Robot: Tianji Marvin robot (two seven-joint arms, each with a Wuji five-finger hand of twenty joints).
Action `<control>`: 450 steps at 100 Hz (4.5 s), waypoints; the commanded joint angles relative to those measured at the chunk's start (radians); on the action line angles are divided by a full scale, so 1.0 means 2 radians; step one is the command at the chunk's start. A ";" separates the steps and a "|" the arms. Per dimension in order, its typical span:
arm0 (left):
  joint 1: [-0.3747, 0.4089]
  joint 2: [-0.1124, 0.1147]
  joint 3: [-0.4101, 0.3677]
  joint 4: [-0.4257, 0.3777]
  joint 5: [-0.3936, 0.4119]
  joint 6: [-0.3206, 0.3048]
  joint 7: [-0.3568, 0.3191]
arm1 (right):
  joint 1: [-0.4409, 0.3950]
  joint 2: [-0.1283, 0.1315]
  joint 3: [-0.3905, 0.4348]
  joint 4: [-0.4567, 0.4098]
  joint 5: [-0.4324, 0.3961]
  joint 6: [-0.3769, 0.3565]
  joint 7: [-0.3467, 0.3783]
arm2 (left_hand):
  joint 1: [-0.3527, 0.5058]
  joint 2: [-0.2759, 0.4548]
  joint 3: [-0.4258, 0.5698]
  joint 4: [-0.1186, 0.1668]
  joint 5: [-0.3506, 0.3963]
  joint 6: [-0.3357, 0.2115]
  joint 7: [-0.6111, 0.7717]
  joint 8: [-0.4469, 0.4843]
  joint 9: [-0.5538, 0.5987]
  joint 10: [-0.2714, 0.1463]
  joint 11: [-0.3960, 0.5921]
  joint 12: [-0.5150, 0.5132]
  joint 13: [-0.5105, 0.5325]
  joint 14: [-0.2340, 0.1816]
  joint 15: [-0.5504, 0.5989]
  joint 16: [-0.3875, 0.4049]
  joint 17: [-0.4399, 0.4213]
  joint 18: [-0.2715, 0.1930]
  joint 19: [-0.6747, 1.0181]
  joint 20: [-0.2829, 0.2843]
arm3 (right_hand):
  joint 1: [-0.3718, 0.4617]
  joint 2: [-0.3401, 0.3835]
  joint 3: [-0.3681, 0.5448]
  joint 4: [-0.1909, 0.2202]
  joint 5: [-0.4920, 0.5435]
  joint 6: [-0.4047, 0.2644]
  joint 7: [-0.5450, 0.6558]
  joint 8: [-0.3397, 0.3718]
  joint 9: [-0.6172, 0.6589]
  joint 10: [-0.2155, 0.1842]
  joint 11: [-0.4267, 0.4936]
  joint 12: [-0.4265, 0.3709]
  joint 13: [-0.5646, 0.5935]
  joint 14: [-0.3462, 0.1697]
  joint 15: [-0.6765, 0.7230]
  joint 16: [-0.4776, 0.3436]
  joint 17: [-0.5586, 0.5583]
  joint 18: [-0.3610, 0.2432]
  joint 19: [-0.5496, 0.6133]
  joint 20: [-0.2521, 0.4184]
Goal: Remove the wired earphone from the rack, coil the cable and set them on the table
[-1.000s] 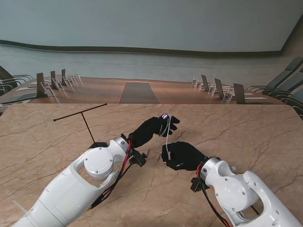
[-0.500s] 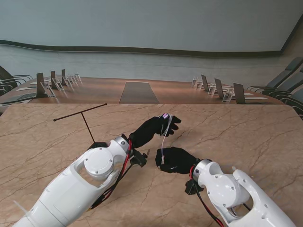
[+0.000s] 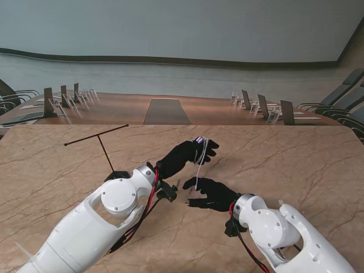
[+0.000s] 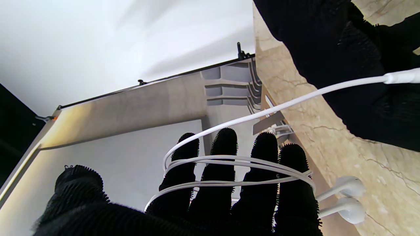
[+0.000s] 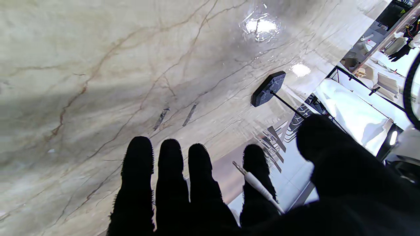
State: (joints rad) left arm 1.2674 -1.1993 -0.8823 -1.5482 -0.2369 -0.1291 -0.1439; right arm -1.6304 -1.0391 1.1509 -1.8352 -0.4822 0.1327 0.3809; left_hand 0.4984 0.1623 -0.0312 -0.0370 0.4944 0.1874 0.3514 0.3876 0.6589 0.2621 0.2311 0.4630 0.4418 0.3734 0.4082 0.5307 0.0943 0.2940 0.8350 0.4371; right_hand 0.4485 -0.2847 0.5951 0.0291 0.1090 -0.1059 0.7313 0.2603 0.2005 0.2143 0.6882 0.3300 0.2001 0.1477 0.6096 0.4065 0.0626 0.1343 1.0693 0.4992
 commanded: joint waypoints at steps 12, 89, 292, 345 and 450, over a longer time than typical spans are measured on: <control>0.001 -0.002 -0.001 -0.004 -0.001 -0.005 -0.001 | -0.009 0.003 0.011 0.003 -0.007 -0.002 0.009 | 0.004 0.000 -0.004 -0.006 0.006 -0.027 0.001 0.004 0.010 -0.019 -0.010 -0.011 -0.002 -0.023 -0.006 -0.008 0.000 -0.013 -0.007 -0.008 | -0.046 0.024 -0.070 -0.024 -0.014 -0.005 -0.184 -0.036 -0.014 -0.024 -0.085 -0.037 -0.029 -0.031 -0.035 -0.014 -0.017 -0.032 -0.033 -0.003; -0.002 -0.005 -0.010 0.003 -0.005 -0.023 0.011 | -0.049 0.008 0.063 -0.012 -0.037 -0.028 0.029 | 0.003 -0.001 -0.004 -0.006 0.011 -0.029 0.003 0.006 0.012 -0.020 -0.007 -0.017 -0.008 -0.024 -0.010 -0.015 -0.004 -0.015 -0.012 -0.010 | -0.104 0.004 -0.060 -0.035 0.020 0.005 -0.384 0.035 -0.015 -0.042 -0.173 -0.067 -0.040 -0.058 -0.100 -0.036 -0.034 -0.060 -0.095 -0.013; -0.004 -0.017 0.022 0.049 -0.008 -0.033 0.027 | -0.005 -0.011 0.120 0.032 0.068 -0.108 -0.037 | -0.003 0.003 -0.005 -0.007 0.007 -0.148 0.002 0.030 -0.016 0.008 -0.018 -0.030 -0.017 -0.022 -0.024 -0.023 -0.001 -0.034 -0.045 -0.027 | -0.129 -0.003 -0.046 -0.047 -0.003 -0.151 -0.128 0.068 0.146 0.038 0.103 0.047 0.154 0.095 0.219 0.090 0.129 0.029 0.182 0.072; -0.007 -0.019 0.025 0.049 -0.012 -0.031 0.026 | 0.019 -0.018 0.080 0.046 0.117 -0.105 -0.047 | -0.003 0.004 -0.006 -0.008 0.008 -0.148 0.000 0.032 -0.017 0.008 -0.019 -0.031 -0.019 -0.023 -0.026 -0.023 -0.003 -0.035 -0.050 -0.030 | -0.104 -0.009 -0.053 -0.046 -0.004 -0.166 -0.078 0.044 0.176 0.061 0.142 0.062 0.198 0.129 0.282 0.115 0.179 0.049 0.251 0.094; -0.001 -0.024 0.028 0.041 0.016 -0.002 0.056 | 0.043 -0.031 0.018 0.076 0.236 -0.157 -0.063 | -0.002 -0.009 -0.005 -0.007 -0.019 -0.061 0.010 0.027 -0.051 -0.014 0.004 0.027 -0.070 -0.055 -0.035 0.019 -0.068 -0.039 -0.100 0.004 | 0.054 -0.058 -0.022 -0.077 0.112 -0.192 0.086 0.078 0.228 0.067 0.207 0.094 0.279 0.142 0.358 0.146 0.274 0.061 0.312 0.143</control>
State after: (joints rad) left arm 1.2565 -1.2283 -0.8396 -1.4584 -0.2095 -0.1441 -0.0235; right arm -1.5415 -1.0800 1.2110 -1.6487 0.0019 -0.1605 0.2383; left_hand 0.4960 0.1619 -0.0312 -0.0370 0.4236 -0.1965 0.3360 0.4519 0.5989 0.3270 0.2147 0.4915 0.3261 0.2782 0.3222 0.5380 -0.0194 0.1369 0.6703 0.4044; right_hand 0.5131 -0.3515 0.5368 -0.0761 0.1067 -0.0426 0.6484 0.3307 0.6620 0.3568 1.0667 0.4981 0.7371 0.3277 1.2558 0.6774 0.5778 0.3445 1.6312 0.7512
